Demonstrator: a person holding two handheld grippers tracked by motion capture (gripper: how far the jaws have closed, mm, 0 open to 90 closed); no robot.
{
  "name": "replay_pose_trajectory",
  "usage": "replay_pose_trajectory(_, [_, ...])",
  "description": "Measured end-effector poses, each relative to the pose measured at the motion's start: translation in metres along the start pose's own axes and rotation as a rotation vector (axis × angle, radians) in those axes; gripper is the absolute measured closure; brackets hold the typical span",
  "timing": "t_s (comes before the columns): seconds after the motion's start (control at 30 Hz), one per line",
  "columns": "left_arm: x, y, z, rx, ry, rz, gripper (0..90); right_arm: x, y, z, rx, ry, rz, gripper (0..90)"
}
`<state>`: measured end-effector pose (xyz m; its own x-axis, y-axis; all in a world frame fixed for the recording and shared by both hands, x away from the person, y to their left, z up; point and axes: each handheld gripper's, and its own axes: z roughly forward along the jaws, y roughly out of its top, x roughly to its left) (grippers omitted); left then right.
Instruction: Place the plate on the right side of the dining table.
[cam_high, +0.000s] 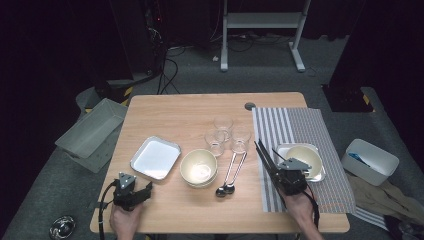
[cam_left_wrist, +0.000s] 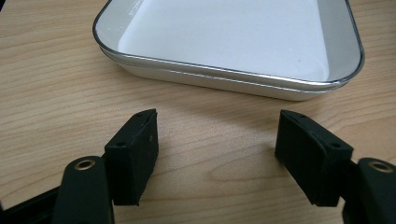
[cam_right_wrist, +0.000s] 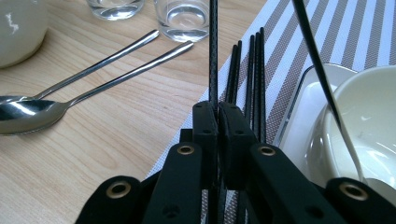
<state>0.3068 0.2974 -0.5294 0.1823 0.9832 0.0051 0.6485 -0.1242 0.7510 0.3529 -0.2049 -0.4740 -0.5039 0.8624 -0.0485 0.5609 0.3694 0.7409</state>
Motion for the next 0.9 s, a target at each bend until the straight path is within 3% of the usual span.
replay_pose_trajectory(0.9, [0.000,0.000,0.000,0.000,0.000,0.001,30.3,-0.003,0.006,-0.024,-0.063,0.011,-0.001,86.4])
